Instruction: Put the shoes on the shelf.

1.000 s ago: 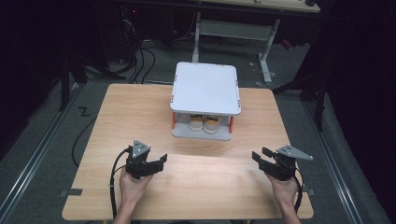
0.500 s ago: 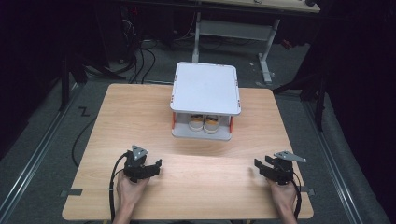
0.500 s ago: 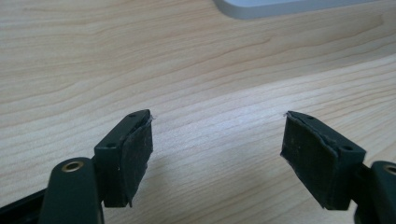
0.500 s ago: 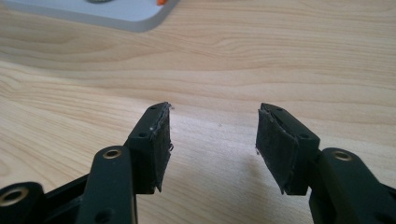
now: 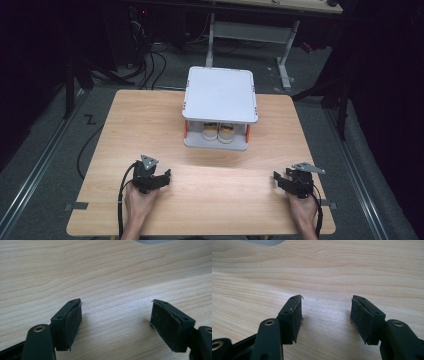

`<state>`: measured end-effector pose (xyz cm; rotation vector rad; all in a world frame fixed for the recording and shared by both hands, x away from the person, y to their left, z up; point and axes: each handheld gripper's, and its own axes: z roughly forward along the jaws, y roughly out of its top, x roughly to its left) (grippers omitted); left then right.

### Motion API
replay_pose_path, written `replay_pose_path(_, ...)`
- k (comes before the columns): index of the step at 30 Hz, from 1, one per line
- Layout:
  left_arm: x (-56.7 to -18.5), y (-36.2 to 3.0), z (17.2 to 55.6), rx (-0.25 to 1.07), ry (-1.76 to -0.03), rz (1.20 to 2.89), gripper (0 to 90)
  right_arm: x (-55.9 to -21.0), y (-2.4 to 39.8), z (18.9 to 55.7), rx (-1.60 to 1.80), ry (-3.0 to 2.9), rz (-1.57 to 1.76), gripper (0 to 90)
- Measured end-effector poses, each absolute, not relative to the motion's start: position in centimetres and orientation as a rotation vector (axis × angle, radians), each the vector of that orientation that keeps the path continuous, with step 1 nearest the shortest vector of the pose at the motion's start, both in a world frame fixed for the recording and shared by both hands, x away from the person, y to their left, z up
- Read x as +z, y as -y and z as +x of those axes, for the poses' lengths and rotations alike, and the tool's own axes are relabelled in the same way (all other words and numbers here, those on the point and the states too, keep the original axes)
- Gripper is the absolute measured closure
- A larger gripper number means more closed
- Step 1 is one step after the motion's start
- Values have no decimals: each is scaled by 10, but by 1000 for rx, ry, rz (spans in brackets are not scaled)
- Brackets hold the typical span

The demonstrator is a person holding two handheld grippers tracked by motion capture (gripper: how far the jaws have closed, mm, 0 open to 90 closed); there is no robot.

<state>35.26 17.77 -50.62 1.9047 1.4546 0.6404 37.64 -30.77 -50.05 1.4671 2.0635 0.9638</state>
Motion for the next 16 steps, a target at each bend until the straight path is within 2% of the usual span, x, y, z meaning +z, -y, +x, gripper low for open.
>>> replay_pose_path(5, -506, -177, 351, 641, -1456, 1911, 254, -501, 303, 376, 921, -2094, 1418, 357)
replay_pose_path(16, -506, -176, 351, 639, -1458, 1908, 248, -501, 300, 376, 905, -2110, 1390, 347)
